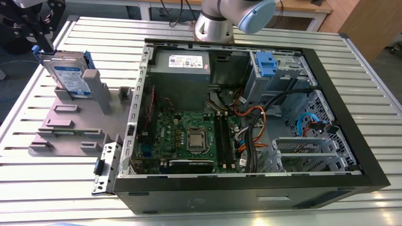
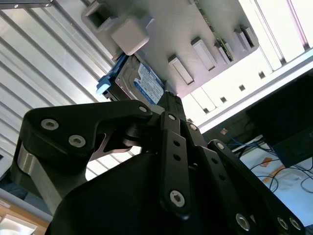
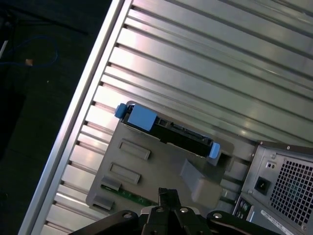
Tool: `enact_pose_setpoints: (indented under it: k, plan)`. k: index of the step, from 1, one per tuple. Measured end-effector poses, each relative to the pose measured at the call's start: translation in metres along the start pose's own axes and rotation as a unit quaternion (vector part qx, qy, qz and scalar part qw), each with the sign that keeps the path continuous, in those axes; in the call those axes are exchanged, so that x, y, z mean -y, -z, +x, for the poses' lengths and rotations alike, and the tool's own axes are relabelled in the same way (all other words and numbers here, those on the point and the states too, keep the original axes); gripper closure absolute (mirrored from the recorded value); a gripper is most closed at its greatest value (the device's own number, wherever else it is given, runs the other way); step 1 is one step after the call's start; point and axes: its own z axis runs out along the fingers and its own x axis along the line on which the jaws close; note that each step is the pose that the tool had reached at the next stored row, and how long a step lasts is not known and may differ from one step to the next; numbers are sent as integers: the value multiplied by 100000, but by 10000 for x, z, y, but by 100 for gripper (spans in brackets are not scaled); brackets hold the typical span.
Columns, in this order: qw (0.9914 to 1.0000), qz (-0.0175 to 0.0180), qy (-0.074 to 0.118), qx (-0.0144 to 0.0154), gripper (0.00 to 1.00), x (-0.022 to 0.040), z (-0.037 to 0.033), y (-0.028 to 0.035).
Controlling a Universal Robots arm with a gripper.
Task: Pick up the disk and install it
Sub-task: 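Pick up the disk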
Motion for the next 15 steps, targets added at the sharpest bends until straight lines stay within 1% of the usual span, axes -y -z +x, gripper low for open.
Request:
enact_pose_setpoints:
  k: [15]
  plan:
    - [99992, -27, 1248, -42, 89, 0, 0, 0]
